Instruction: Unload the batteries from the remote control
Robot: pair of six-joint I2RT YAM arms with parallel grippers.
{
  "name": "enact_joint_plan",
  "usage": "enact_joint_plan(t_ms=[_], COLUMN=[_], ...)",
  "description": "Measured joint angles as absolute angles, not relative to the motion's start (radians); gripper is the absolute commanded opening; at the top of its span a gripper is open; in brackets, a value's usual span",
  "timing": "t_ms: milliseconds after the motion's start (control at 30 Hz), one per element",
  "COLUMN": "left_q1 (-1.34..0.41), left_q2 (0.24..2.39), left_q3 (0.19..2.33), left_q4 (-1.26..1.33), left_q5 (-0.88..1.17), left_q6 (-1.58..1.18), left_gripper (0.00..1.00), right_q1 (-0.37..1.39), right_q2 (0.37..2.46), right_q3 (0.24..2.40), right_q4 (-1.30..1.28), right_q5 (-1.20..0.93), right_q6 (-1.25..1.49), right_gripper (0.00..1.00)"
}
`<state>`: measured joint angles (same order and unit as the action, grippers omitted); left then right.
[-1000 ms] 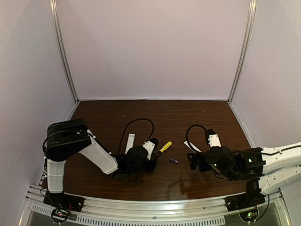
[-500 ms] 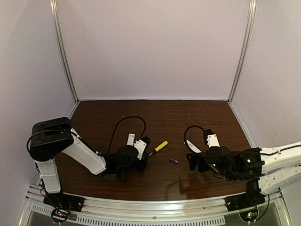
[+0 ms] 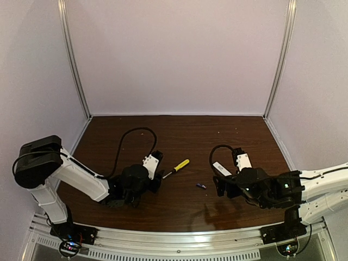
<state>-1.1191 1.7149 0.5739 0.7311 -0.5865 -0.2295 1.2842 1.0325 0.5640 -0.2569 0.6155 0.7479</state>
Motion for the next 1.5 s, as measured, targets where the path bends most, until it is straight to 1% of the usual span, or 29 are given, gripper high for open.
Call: enact_joint_plan(t_ms=[133, 200, 267, 433, 533, 667, 933, 1167, 1333, 1500], left_q1=[-1.109, -1.103, -1.1, -1.093, -1.079, -1.063, -1.008, -0.955, -0.854, -0.676], left_q2=[1.695, 1.692, 1.691, 1.669, 1.645, 1.607, 1.477, 1.325, 1.164, 0.975], left_q3=[0.562, 0.562, 0.562, 0.559, 0.556, 0.542, 0.52, 0.53, 0.527, 0.473], left_q4=[0.731, 0.732, 0.731, 0.728, 0.723, 0.712, 0.597, 0.439, 0.36, 0.365], left_q5=[-0.61, -0.617, -0.627, -0.64, -0.647, -0.671, -0.757, -0.857, -0.875, -0.817], left_q6=[-0.22, -0.216, -0.214, -0.216, -0.223, -0.228, -0.245, -0.243, -0.233, -0.215], left_gripper=[0.56, 0.7, 0.81, 0.96, 0.97, 0.97, 0.97, 0.97, 0.96, 0.97], right_q1=[1.284, 1.284, 1.284, 1.283, 1.27, 1.203, 0.939, 0.788, 0.664, 0.524], right_q2=[1.014, 0.985, 0.95, 0.928, 0.933, 0.938, 0.937, 0.941, 0.97, 1.018], right_q3=[0.559, 0.547, 0.529, 0.517, 0.525, 0.555, 0.566, 0.561, 0.522, 0.466], right_q4=[-0.22, -0.188, -0.146, -0.093, -0.097, -0.104, -0.095, 0.017, 0.126, 0.235], right_q5=[0.631, 0.64, 0.656, 0.69, 0.701, 0.699, 0.591, 0.521, 0.493, 0.447], right_q6=[0.697, 0.664, 0.622, 0.545, 0.513, 0.477, 0.387, 0.227, 0.125, 0.065], right_gripper=[1.0, 1.0, 1.0, 1.0, 1.0, 1.0, 1.0, 1.0, 1.0, 1.0])
